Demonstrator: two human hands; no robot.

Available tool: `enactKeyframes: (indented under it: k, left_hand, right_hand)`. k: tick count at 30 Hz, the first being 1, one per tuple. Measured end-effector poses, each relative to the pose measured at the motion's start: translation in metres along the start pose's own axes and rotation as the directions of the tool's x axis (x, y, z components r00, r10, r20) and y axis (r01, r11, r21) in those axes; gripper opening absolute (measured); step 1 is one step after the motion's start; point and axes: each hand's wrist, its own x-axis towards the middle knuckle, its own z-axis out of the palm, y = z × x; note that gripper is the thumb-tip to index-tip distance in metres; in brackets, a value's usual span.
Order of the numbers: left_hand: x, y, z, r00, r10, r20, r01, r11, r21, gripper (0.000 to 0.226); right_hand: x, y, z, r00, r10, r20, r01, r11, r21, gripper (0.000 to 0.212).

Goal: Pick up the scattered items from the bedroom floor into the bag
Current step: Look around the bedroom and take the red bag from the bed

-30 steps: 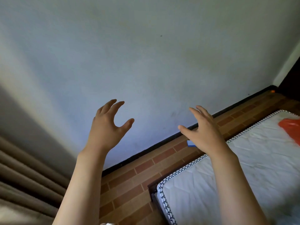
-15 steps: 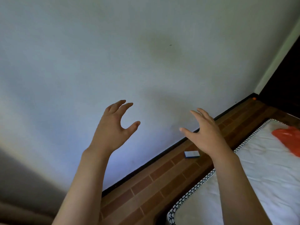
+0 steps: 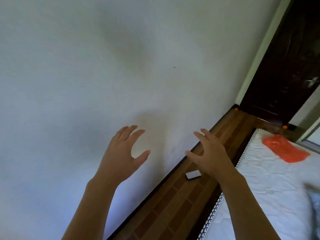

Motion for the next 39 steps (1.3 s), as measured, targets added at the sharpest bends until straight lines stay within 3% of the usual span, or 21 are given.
enactKeyframes:
  k: [8, 14, 26, 39]
  left_hand:
    - [0.047, -0.017, 0.018, 0.995, 0.075, 0.064, -0.079, 0.994, 0.072, 0.074]
    - [0.111, 0.000, 0.060, 0.977, 0.163, 0.140, -0.178, 0.979, 0.103, 0.076]
    - [0.287, 0.080, 0.198, 0.875, 0.404, 0.265, -0.428, 0.903, 0.036, 0.078]
    - [0.394, 0.150, 0.319, 0.801, 0.516, 0.303, -0.511, 0.854, -0.100, 0.078]
  right_hand:
    - [0.035, 0.002, 0.018, 0.998, 0.035, -0.055, -0.041, 0.992, -0.117, 0.086]
    - [0.063, 0.044, 0.016, 0.987, 0.104, -0.124, -0.126, 0.975, -0.182, 0.084]
    - [0.135, 0.173, -0.027, 0.902, 0.366, -0.231, -0.391, 0.918, -0.072, 0.079]
    - [0.170, 0.300, -0.057, 0.801, 0.518, -0.299, -0.543, 0.840, 0.002, 0.083]
